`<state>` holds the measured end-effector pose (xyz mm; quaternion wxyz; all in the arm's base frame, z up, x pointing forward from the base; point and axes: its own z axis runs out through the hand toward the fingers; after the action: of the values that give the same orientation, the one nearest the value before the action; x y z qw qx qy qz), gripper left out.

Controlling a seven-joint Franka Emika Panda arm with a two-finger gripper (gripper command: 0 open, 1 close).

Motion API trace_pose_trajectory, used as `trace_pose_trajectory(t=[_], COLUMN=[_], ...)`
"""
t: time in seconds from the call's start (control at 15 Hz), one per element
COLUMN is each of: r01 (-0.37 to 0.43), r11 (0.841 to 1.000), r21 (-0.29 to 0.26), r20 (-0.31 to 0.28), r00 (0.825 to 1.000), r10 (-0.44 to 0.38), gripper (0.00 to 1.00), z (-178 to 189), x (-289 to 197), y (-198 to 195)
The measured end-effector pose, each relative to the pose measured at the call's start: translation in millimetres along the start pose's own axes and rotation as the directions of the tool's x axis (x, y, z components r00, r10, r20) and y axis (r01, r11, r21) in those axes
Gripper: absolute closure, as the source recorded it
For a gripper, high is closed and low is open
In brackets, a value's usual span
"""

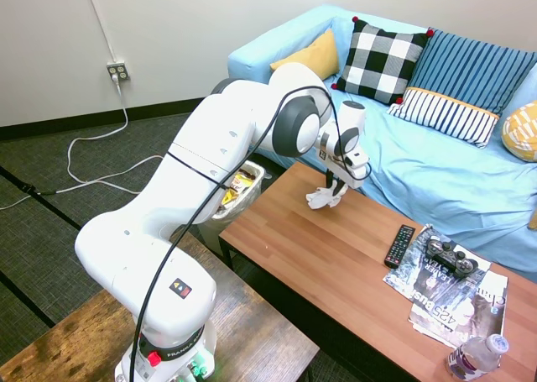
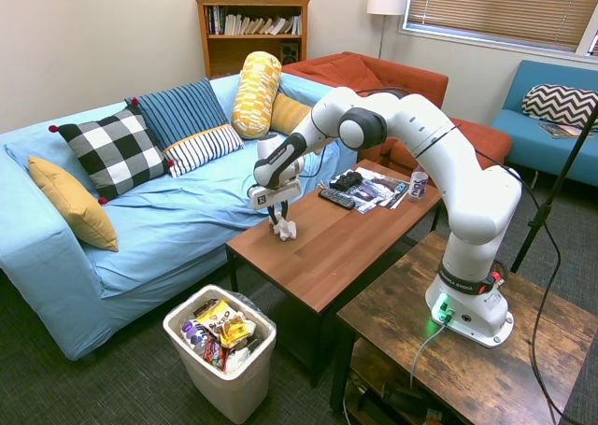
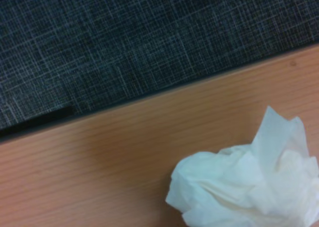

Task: Throw the tissue in the trash bin

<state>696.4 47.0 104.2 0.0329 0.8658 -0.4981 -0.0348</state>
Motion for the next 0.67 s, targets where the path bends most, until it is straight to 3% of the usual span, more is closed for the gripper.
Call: trace_pose_trajectory(t=[0.2,0.4,0.53,0.67], r01=[0.018,0.095,0.198,0.322], r11=[1.0,0.993,0.977,0.945], r21=[0.021,0.064,0.074,0.057], r20=[0.013,0.021,0.0,-0.033], r00=[1.0,0.995,0.98,0.947], r10=[-0.019,-0.096,-0.198,-0.321], gripper=[1.0,1.0,1.0,1.0], z=[-9.8,-50.4,-82.7,-94.8], x=[1.9,-27.5,-88.3,-170.8], y=[-0.8,-6.5,-14.0,-15.1])
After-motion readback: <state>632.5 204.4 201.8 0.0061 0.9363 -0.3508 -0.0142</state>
